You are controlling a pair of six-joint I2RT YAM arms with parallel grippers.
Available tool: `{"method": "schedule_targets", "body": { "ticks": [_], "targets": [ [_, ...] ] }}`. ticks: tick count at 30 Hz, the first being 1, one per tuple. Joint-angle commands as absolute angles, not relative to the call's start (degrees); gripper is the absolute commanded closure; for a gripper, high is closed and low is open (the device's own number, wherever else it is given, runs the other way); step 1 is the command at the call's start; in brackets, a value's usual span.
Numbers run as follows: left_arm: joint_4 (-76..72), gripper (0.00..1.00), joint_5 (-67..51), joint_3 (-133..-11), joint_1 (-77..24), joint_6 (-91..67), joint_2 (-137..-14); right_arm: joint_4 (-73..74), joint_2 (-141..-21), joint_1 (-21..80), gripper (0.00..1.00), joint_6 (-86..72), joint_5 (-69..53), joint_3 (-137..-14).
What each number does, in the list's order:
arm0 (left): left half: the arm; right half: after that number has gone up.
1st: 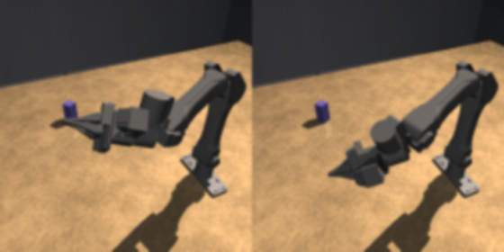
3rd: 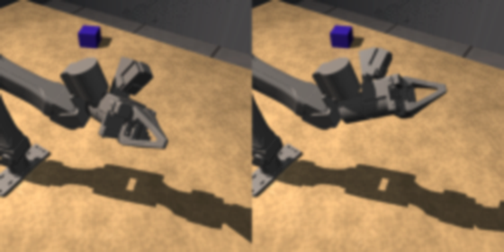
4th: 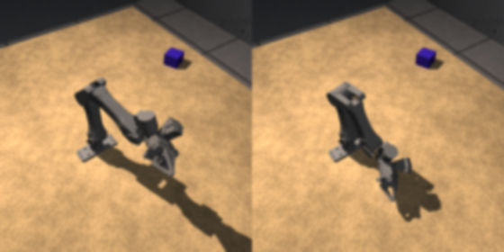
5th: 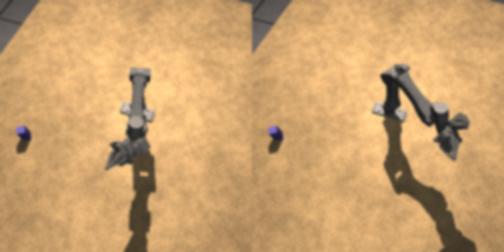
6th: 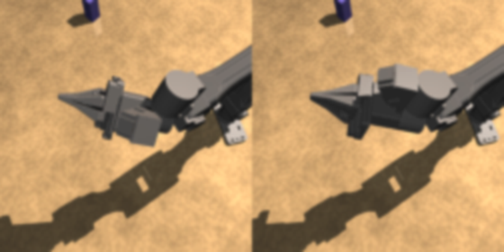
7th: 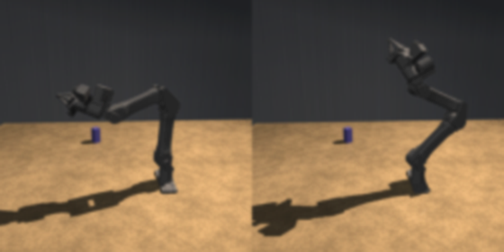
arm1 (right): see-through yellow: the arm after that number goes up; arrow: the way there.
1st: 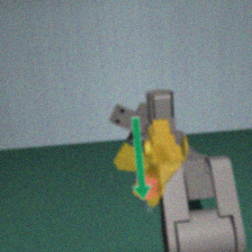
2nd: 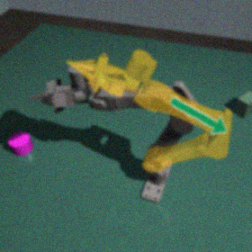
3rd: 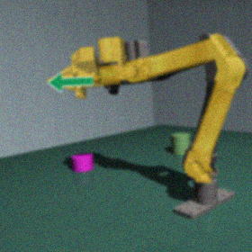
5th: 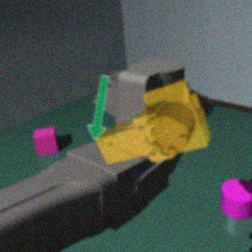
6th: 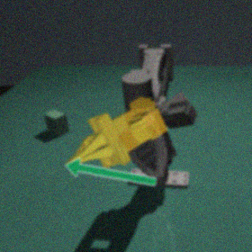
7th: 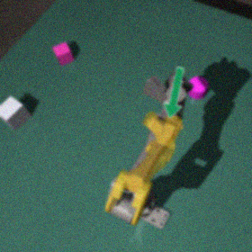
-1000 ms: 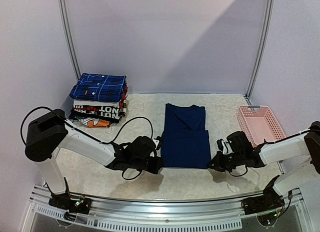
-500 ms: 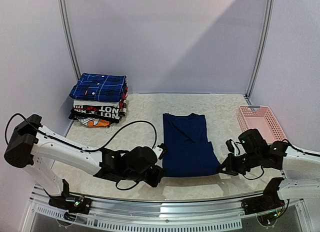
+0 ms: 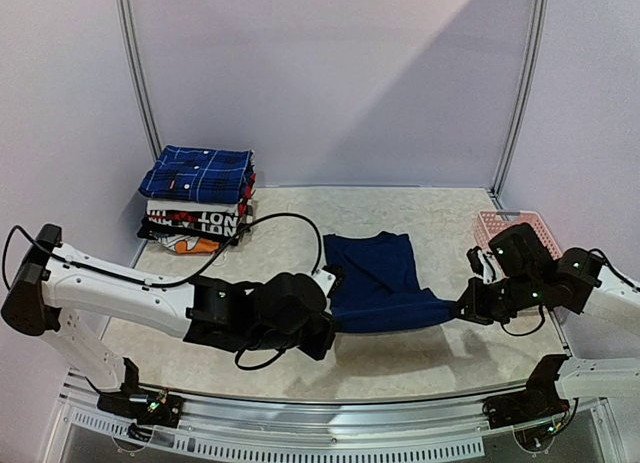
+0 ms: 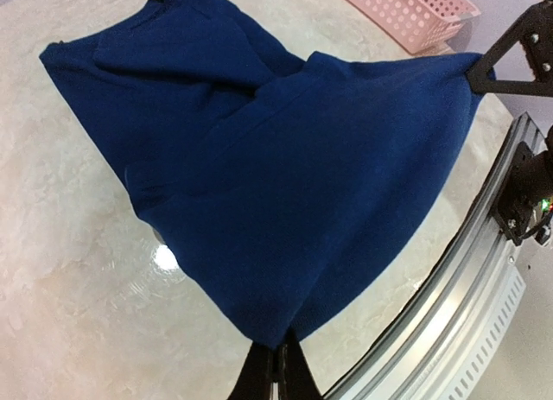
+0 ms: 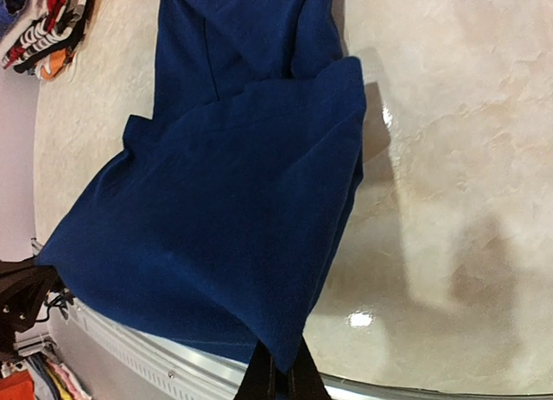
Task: Fold and stack the mixed laundry pile
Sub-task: Fold the 2/3-rectangle-folded T-shirt at the center of the board.
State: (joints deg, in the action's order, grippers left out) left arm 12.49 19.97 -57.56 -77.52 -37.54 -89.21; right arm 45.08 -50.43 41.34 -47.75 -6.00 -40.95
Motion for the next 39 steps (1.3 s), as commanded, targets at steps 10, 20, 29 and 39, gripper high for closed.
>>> {"method": "schedule_targets", "body": {
  "ticks": [10,20,29,39],
  "targets": [
    [19.9,1.0,19.1,-63.6,-69.5,-31.8,-90.9,55.1,-62.8,41.5,1.0,-42.9,11.8,-55.9],
    [21.0,1.0,15.4,-66.7,-62.8,-28.9,-92.5,55.4,-74.8,37.3,1.0,-39.0,14.5,-66.2],
    [24.2,1.0,11.1,-74.3,-56.3,-26.0,-98.1,53.3,-83.3,30.1,1.0,-33.1,11.0,-74.5],
    [26.6,1.0,6.1,-81.5,-50.7,-24.3,-104.9,51.7,-95.9,24.6,1.0,-28.2,5.2,-83.0]
  ]
}}
